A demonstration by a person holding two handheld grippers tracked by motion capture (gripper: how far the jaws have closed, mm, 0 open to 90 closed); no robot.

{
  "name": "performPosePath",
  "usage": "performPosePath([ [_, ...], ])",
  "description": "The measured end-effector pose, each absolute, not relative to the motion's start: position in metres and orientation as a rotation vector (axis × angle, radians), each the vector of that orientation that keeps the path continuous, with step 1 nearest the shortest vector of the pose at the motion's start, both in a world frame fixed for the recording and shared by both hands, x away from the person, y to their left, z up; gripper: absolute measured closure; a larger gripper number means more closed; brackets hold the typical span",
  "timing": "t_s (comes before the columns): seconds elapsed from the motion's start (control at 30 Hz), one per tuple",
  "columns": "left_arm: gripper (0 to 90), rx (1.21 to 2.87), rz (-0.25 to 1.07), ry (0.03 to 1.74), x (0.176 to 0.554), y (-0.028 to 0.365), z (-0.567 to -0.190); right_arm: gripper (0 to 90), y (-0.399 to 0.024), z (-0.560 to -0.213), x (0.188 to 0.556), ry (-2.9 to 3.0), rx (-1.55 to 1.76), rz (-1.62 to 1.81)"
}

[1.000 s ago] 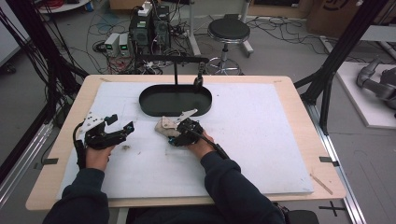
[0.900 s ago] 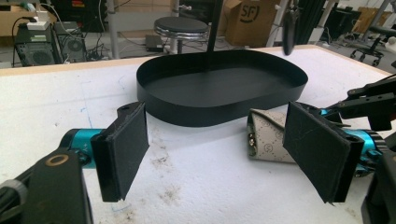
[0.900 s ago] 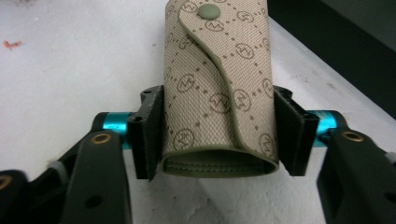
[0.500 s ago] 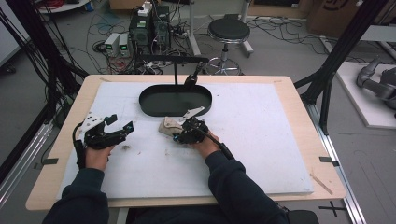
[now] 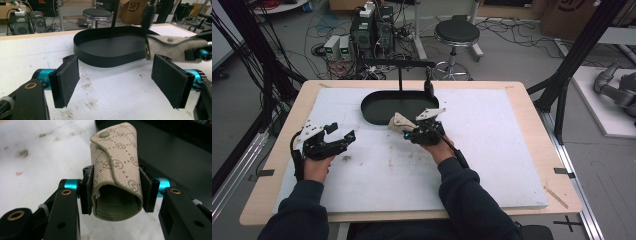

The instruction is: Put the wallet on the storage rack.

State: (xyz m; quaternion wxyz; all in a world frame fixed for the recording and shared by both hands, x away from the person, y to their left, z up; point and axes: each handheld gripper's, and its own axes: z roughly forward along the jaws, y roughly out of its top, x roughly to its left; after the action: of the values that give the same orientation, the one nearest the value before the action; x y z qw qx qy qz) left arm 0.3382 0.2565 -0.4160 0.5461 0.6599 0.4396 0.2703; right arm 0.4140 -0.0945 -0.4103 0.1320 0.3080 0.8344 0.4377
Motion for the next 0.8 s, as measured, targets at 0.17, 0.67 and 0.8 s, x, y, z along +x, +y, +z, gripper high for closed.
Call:
performPosePath([
  [0.17,22.3,1.565,0.642,1.040,0.338,0.256,-0.416,54.5,-0.099,-0.404,0.429,2.332,0.974,1.318],
  [0.67,22.3,1.556,0.637,1.040,0.338,0.256,-0.416,54.0,-0.075,-0.403,0.483,2.245,1.075,1.219],
  [0.8,22.3,1.558,0.637,1.037,0.338,0.256,-0.416,53.8,-0.071,-0.414,0.491,2.254,1.108,1.184],
])
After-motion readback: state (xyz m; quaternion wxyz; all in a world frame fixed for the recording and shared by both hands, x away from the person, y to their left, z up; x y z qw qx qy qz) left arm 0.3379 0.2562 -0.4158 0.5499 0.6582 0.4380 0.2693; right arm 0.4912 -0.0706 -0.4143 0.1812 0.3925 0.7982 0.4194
